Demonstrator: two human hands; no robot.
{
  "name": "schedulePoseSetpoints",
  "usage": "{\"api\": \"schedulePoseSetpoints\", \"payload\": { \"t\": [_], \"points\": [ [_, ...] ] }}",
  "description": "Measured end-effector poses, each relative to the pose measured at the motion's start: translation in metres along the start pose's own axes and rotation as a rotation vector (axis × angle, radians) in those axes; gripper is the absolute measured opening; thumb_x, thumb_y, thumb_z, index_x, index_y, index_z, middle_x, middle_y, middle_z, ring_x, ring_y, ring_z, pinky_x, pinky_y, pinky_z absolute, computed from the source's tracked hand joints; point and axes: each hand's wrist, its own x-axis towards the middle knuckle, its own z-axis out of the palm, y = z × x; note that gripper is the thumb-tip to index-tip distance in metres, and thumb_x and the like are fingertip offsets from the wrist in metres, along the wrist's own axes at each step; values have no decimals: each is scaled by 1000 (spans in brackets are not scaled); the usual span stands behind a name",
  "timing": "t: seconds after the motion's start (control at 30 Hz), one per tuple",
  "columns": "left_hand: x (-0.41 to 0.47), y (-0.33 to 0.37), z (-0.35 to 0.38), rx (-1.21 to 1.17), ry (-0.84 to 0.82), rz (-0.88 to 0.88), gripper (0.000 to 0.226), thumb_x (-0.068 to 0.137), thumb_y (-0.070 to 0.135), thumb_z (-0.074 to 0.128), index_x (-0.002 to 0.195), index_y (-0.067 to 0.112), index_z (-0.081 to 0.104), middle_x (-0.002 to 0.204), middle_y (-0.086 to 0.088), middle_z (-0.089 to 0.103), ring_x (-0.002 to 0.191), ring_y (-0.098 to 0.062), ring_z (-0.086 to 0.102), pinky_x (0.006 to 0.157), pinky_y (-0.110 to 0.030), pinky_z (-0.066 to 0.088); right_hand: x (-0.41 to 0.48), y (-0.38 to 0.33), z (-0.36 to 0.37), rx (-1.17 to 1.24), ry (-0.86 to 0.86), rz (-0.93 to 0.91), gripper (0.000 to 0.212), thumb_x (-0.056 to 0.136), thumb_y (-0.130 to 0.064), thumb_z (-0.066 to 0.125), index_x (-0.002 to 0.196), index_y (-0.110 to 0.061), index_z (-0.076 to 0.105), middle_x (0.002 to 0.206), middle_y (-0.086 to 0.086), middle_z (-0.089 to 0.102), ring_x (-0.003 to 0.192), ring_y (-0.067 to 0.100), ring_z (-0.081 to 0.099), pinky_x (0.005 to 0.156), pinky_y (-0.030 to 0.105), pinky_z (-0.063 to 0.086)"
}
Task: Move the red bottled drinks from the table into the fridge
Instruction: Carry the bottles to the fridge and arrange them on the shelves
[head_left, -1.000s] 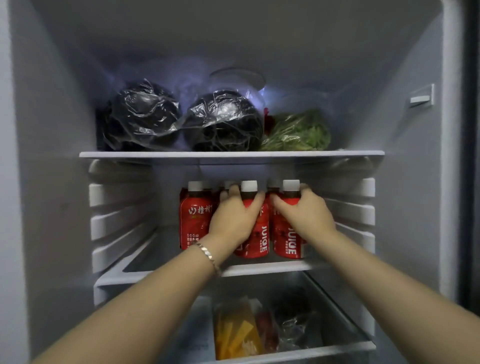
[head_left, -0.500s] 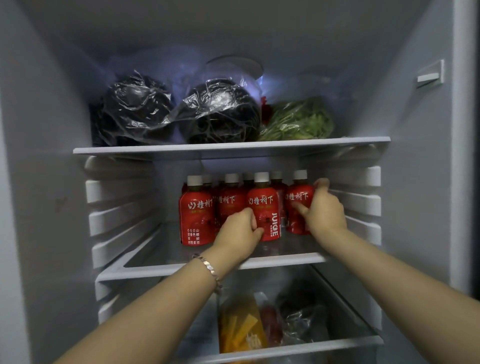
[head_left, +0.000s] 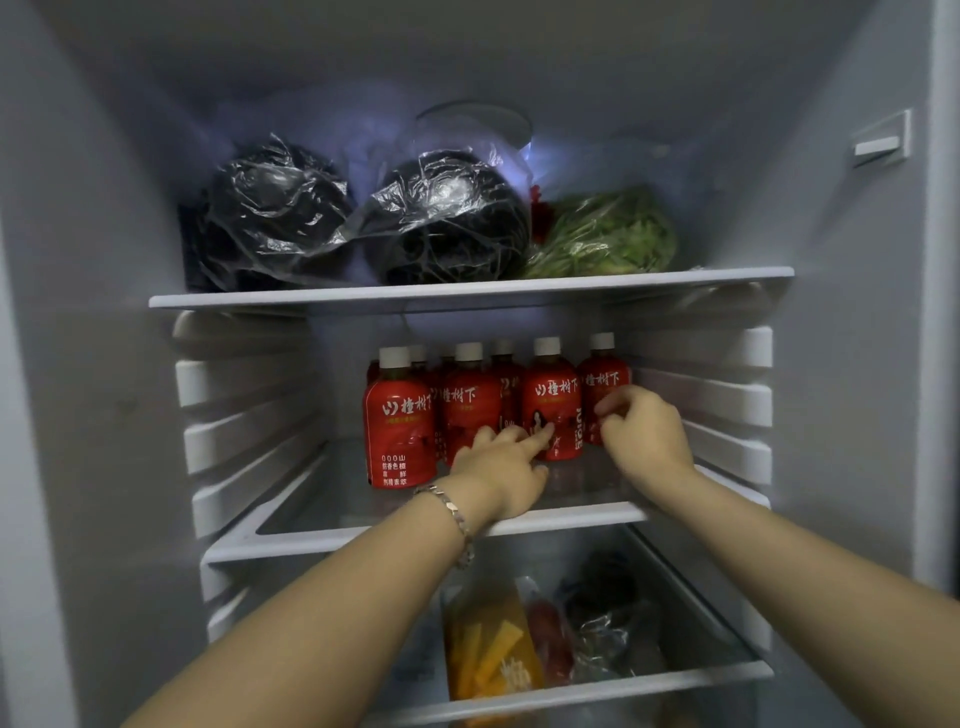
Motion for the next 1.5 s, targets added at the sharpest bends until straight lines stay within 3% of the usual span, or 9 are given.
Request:
{"api": "schedulePoseSetpoints", "payload": {
  "t": [0.13, 0.23, 0.37, 0.5, 0.73, 0.93, 1.1, 1.33, 1.5],
  "points": [
    [-3, 1, -3, -38, 92, -20, 48, 99, 34, 35, 146, 31, 30, 150, -1, 37, 134, -28, 33, 105, -37, 32, -15, -4, -4, -134, -108, -25, 18, 86, -6, 49, 85, -17, 64, 97, 8, 68, 88, 27, 62, 77, 31, 49],
    [-29, 0, -11, -58, 313, -19, 32, 94, 23, 42, 119, 20, 62, 123, -5, 62, 110, -27, 57, 86, -33, 45, -27, -13, -8, -174, -251, 3, 19, 89, -9, 49, 89, -9, 68, 102, 13, 68, 97, 30, 61, 81, 29, 45],
    [-75, -4, -24, 20, 423, -78, 22, 90, 21, 47, 105, 11, 60, 109, -9, 62, 96, -31, 60, 79, -35, 45, -39, -35, -13, -187, -487, -70, 18, 88, -9, 50, 84, -9, 68, 91, 9, 67, 93, 26, 62, 78, 29, 48],
    [-140, -13, -39, 85, 342, -306, 19, 88, 27, 50, 97, 12, 55, 104, -11, 63, 97, -33, 59, 71, -31, 39, -74, -68, -8, -169, -669, -295, 21, 88, -11, 52, 94, -2, 70, 101, 12, 70, 96, 26, 63, 88, 35, 52],
    [-287, -10, -32, -82, 56, -741, 31, 87, 25, 49, 58, 13, 49, 64, -6, 63, 64, -24, 58, 68, -29, 49, -187, -115, 11, -219, -1026, -692, 24, 86, -11, 49, 92, 0, 70, 94, 15, 72, 76, 25, 64, 66, 29, 52],
    [-441, 23, -19, -160, 75, -1153, 28, 86, 19, 49, 59, 12, 52, 54, -1, 56, 58, -20, 60, 59, -26, 49, -318, -148, -8, -206, -1258, -1014, 21, 84, -9, 47, 87, -10, 68, 95, 9, 71, 79, 24, 65, 74, 30, 52],
    [-586, 80, -16, -155, 123, -1446, 20, 85, 24, 51, 69, 12, 52, 72, -4, 60, 78, -26, 64, 80, -37, 55, -435, -180, -51, -135, -1411, -1268, 15, 87, -17, 49, 93, -18, 63, 102, 5, 64, 91, 24, 62, 76, 31, 50],
    [-786, 212, -26, -40, 250, -1890, 14, 86, 24, 48, 82, 12, 55, 69, -2, 63, 72, -23, 65, 73, -30, 53, -629, -215, -172, 32, -1483, -1696, 12, 86, -23, 52, 90, -15, 60, 104, 6, 65, 97, 27, 60, 79, 33, 50],
    [-935, 380, -30, 16, 317, -2202, 22, 91, 28, 49, 97, 11, 61, 88, -7, 68, 81, -22, 66, 80, -35, 56, -784, -218, -320, 224, -1593, -1960, 22, 85, -23, 53, 99, -12, 66, 103, 9, 66, 96, 27, 61, 84, 36, 52]
  ]
}}
